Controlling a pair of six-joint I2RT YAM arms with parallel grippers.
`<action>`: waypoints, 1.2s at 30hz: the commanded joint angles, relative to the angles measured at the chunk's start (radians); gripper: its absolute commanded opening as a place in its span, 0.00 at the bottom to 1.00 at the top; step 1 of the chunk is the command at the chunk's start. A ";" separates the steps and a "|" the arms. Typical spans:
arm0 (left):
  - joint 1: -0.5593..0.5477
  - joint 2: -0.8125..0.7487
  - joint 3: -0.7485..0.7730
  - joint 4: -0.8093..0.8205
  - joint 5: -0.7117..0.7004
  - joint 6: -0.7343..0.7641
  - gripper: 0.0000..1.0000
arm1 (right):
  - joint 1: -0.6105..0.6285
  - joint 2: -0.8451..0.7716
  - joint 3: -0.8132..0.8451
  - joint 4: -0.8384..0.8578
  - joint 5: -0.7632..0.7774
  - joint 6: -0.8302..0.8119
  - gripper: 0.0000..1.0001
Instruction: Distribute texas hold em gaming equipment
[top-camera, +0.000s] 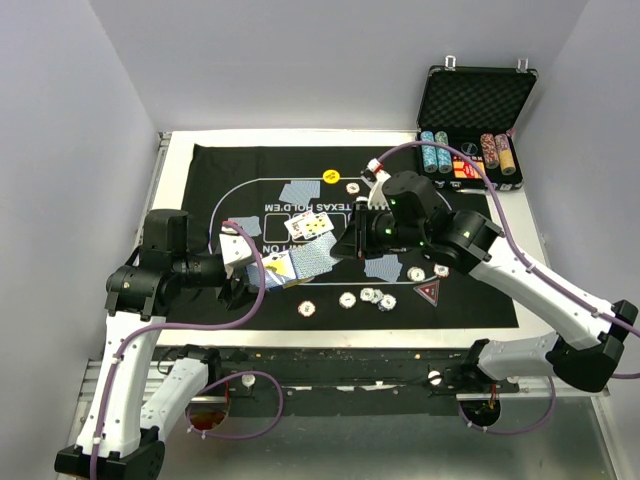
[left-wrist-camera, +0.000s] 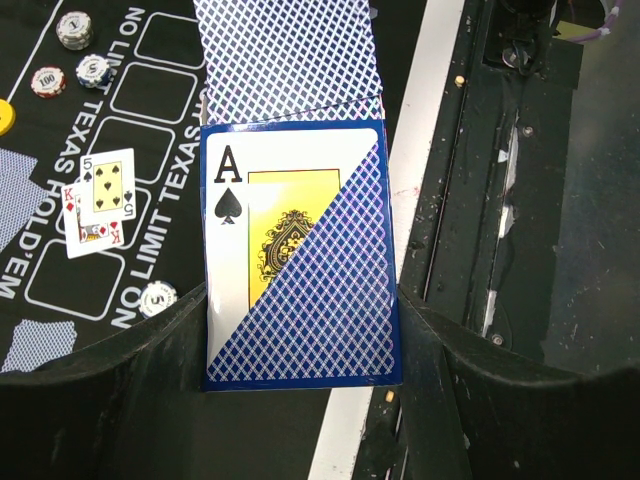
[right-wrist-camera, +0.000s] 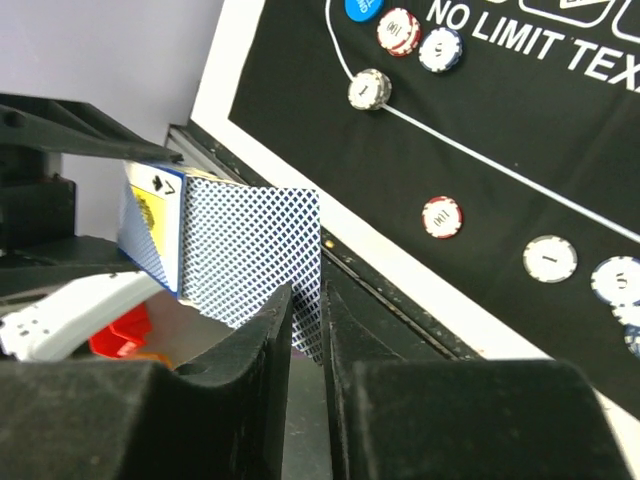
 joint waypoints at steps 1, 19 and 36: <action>0.003 -0.003 0.005 0.029 0.053 -0.008 0.20 | 0.006 -0.021 0.049 -0.035 0.032 -0.003 0.21; 0.004 -0.008 0.001 0.027 0.050 -0.005 0.20 | 0.005 -0.032 0.258 -0.118 0.122 -0.031 0.01; 0.003 -0.008 0.007 0.020 0.050 -0.003 0.20 | -0.084 0.162 0.278 -0.112 0.507 -0.267 0.01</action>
